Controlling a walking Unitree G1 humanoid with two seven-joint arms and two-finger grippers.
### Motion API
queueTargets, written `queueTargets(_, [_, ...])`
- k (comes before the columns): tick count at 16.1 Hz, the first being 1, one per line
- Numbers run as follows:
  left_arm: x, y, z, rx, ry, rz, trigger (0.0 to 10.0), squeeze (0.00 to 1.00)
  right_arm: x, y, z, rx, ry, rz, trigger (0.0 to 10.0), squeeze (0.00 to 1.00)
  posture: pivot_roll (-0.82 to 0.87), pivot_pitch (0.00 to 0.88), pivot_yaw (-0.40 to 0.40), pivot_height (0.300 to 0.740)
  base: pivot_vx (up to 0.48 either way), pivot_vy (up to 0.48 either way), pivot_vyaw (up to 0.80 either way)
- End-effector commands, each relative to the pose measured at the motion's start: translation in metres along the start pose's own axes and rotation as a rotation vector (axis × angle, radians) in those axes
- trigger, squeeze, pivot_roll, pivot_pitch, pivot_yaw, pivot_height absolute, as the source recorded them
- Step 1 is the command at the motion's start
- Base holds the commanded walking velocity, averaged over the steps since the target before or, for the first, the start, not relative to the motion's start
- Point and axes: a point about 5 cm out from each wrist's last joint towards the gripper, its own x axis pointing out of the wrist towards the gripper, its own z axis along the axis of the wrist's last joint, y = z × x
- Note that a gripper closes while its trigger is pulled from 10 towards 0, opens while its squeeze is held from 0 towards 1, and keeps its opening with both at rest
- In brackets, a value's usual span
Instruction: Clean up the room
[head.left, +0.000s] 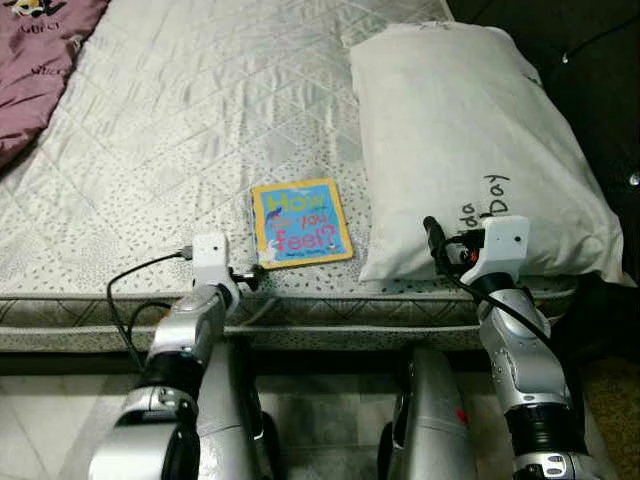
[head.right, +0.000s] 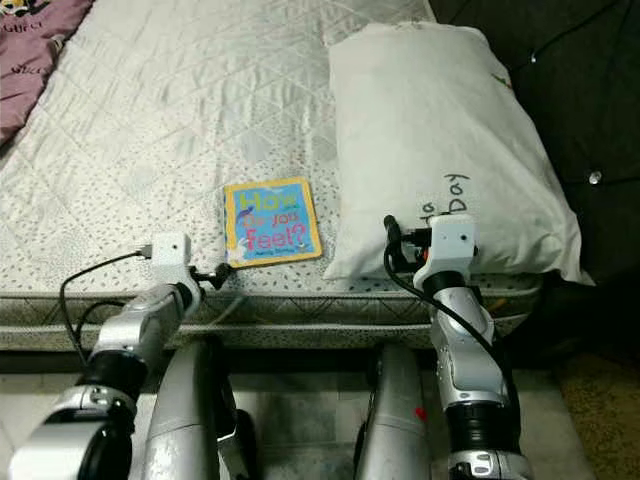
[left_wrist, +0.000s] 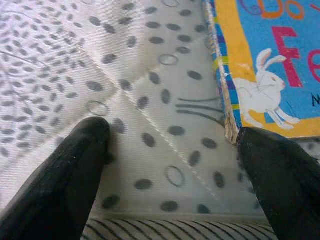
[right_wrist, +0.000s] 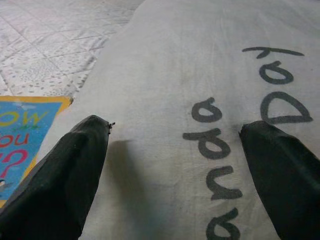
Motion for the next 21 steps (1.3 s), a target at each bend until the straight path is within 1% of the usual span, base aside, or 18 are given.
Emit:
queueTargets(1, [0.000,0.010,-0.003,-0.013,0.014,0.034,10.0,0.00,-0.001,-0.004,0.000,-0.003,0.003,-0.008,10.0,0.00,-0.09,0.101,0.032,0.538,0.000,0.000,0.00])
queueTargets(4, [0.001,0.021,0.002,-0.018,-0.001,0.063,10.0,0.00,-0.002,-0.004,0.000,-0.004,0.005,-0.010,10.0,0.00,-0.09,0.101,0.031,0.538,0.000,0.000,0.00])
queueTargets(11, [0.001,0.037,0.008,-0.022,-0.022,0.104,10.0,0.00,-0.002,-0.004,-0.001,-0.006,0.009,-0.009,10.0,0.00,-0.09,0.104,0.029,0.538,0.000,0.000,0.00])
queueTargets(16, [0.001,0.034,0.006,-0.020,-0.023,0.095,10.0,0.00,-0.002,-0.003,-0.001,-0.002,0.009,-0.008,10.0,0.00,-0.09,0.104,0.030,0.538,0.000,0.000,0.00])
queueTargets(19, [-0.003,0.031,0.006,-0.022,-0.046,0.093,10.0,0.00,-0.002,-0.003,-0.002,-0.003,0.009,-0.009,10.0,0.00,-0.09,0.100,0.032,0.538,0.000,0.000,0.00])
queueTargets(21, [-0.017,0.019,-0.003,-0.001,-0.071,0.056,10.0,0.00,-0.001,-0.003,-0.002,0.002,0.008,-0.012,10.0,0.00,-0.07,0.093,0.035,0.538,0.000,0.000,0.00])
